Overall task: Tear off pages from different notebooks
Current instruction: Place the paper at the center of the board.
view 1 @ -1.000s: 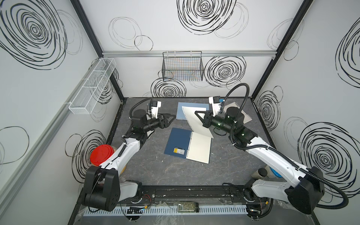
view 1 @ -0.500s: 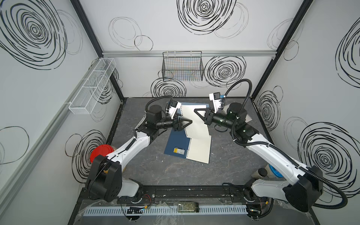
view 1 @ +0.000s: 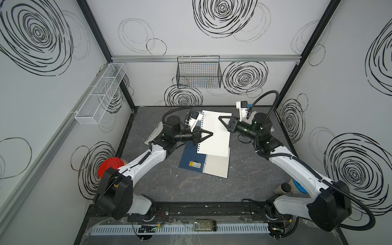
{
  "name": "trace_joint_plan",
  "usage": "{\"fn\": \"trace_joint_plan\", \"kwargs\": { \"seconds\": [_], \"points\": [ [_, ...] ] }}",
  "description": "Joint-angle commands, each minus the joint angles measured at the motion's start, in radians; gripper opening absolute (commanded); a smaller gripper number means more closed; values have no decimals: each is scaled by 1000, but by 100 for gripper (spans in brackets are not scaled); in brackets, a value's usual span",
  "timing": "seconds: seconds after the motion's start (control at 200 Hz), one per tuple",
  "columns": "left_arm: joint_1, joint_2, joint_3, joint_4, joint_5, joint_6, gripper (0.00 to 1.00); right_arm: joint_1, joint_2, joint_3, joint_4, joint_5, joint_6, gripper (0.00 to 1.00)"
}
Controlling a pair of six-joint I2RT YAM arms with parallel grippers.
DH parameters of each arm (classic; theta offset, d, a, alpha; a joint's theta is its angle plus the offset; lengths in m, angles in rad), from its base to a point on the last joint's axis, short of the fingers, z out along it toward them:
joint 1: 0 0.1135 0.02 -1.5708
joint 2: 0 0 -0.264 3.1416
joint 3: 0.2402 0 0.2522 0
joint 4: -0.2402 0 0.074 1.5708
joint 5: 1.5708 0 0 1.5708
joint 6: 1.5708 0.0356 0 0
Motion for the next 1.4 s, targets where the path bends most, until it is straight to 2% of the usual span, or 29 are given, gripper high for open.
{"fn": "trace_joint_plan", "kwargs": {
  "seconds": [0.0,0.085,0.165,0.23,0.3,0.43,0.58,0.831,1.126,1.391],
  "points": [
    [11,0,14,59,18,-30,7,-9,-29,-11,46,2,17,0],
    [15,15,39,13,-4,-41,0,-12,-29,-12,43,-9,10,0],
    [29,45,103,-124,-77,-44,0,-13,-20,6,11,-29,-4,21],
    [50,76,143,-139,-81,-125,0,-14,-20,19,-35,-8,-13,37],
    [91,99,167,-153,-112,-221,0,-17,-34,6,-47,23,-20,48],
    [181,129,178,-173,-162,-371,0,-23,-75,-28,-46,73,-23,60],
    [258,163,154,-179,-198,-462,0,-32,-119,-66,-56,95,-24,64],
    [379,230,143,-207,-245,-470,0,-37,-204,-113,-106,121,-38,65],
    [530,415,324,-363,-313,-335,0,-39,-294,-180,-135,142,-34,66],
    [623,639,514,-429,-369,-303,0,-37,-358,-246,-150,147,-12,66]
  ]
}}
